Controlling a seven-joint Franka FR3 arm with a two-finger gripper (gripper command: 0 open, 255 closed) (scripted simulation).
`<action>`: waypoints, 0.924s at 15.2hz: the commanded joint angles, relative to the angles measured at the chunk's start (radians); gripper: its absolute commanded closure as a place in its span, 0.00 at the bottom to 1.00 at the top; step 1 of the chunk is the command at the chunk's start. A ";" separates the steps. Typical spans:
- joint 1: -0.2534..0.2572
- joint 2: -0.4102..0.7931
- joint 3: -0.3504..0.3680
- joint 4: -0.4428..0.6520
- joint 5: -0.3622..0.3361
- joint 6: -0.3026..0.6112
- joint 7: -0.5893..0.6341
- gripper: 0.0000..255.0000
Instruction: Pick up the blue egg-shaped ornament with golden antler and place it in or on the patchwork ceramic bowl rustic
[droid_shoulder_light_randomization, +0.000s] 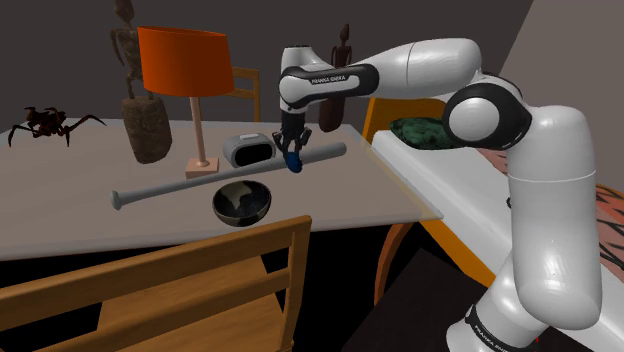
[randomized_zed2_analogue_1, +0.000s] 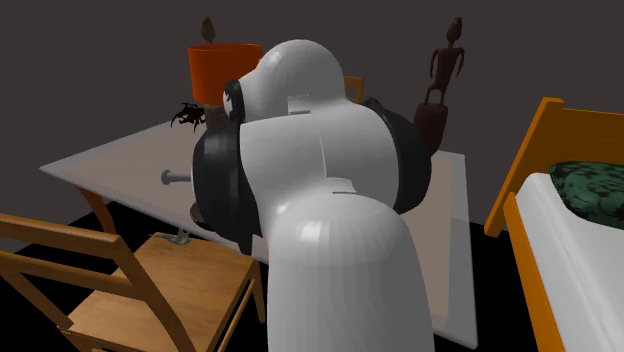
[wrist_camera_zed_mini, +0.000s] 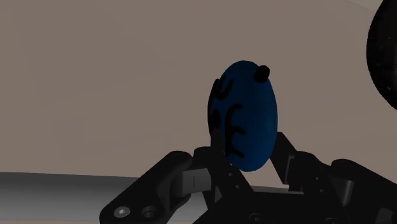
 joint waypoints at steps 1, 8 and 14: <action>0.001 -0.004 0.000 0.024 0.000 -0.028 -0.001 1.00; 0.001 -0.003 0.000 0.119 0.002 -0.123 -0.006 1.00; 0.047 0.008 0.014 0.170 -0.007 -0.165 0.053 1.00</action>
